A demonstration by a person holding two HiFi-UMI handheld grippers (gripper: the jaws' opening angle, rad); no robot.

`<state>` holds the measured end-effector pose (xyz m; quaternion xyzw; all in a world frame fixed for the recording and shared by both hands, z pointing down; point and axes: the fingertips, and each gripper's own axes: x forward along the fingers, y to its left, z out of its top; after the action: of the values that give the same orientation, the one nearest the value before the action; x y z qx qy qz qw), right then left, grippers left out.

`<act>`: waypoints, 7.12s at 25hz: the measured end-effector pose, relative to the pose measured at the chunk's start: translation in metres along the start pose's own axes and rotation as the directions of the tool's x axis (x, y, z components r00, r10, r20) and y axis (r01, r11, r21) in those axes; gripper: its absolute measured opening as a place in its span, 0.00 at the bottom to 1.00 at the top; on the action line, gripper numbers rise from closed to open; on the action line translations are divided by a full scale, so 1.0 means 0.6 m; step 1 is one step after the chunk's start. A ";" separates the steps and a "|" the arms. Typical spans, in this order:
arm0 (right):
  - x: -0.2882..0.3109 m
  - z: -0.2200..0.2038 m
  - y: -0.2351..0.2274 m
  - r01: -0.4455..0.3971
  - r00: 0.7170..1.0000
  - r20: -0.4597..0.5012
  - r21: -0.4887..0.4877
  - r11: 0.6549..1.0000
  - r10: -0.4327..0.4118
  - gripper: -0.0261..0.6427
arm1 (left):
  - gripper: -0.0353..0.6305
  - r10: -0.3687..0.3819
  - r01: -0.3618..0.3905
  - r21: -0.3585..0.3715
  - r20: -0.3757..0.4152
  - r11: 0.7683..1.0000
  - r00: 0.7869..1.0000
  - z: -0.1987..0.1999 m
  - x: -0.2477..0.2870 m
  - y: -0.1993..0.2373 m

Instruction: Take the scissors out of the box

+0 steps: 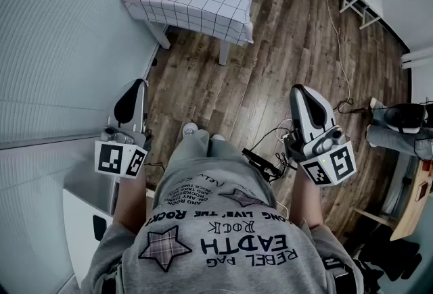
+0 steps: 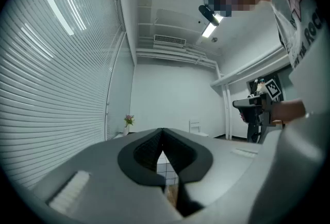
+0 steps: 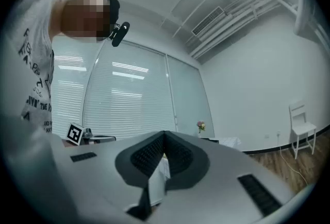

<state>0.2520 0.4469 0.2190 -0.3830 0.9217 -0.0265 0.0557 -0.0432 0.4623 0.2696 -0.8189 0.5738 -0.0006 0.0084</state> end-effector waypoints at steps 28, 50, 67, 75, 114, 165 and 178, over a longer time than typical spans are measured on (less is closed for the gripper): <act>0.018 0.015 -0.004 -0.049 0.997 0.059 0.103 0.993 0.043 0.06 | 0.06 -0.030 0.030 0.010 -0.012 0.999 0.999 0.000 0.026 -0.006; 0.297 0.014 -0.120 -0.027 0.998 0.057 0.140 0.990 0.019 0.06 | 0.06 -0.079 0.079 -0.015 -0.003 0.997 0.997 -0.010 0.277 0.195; 0.451 -0.012 -0.179 0.057 0.993 0.088 0.195 0.979 -0.075 0.06 | 0.06 -0.158 0.157 -0.026 -0.009 0.987 0.987 -0.035 0.417 0.332; 0.484 -0.016 -0.203 0.067 0.994 0.071 0.206 0.976 -0.083 0.06 | 0.06 -0.139 0.137 -0.054 -0.035 0.989 0.990 -0.053 0.429 0.353; 0.751 -0.008 -0.538 -0.229 0.969 0.177 0.359 0.905 0.175 0.06 | 0.06 0.104 -0.105 -0.018 -0.051 0.994 0.993 -0.029 0.732 0.384; 0.921 -0.079 -0.592 0.098 0.992 0.044 0.317 0.943 -0.118 0.06 | 0.06 -0.253 0.247 -0.093 -0.065 0.965 0.965 -0.083 0.991 0.537; 0.962 -0.126 -0.632 0.134 0.991 -0.040 0.292 0.947 -0.128 0.06 | 0.06 -0.285 0.275 -0.119 -0.083 0.954 0.955 -0.107 1.040 0.541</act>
<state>0.1048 -0.2294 0.2808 -0.4306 0.8805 -0.1711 0.1006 -0.1361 -0.2356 0.3238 -0.8903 0.4508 -0.0121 -0.0638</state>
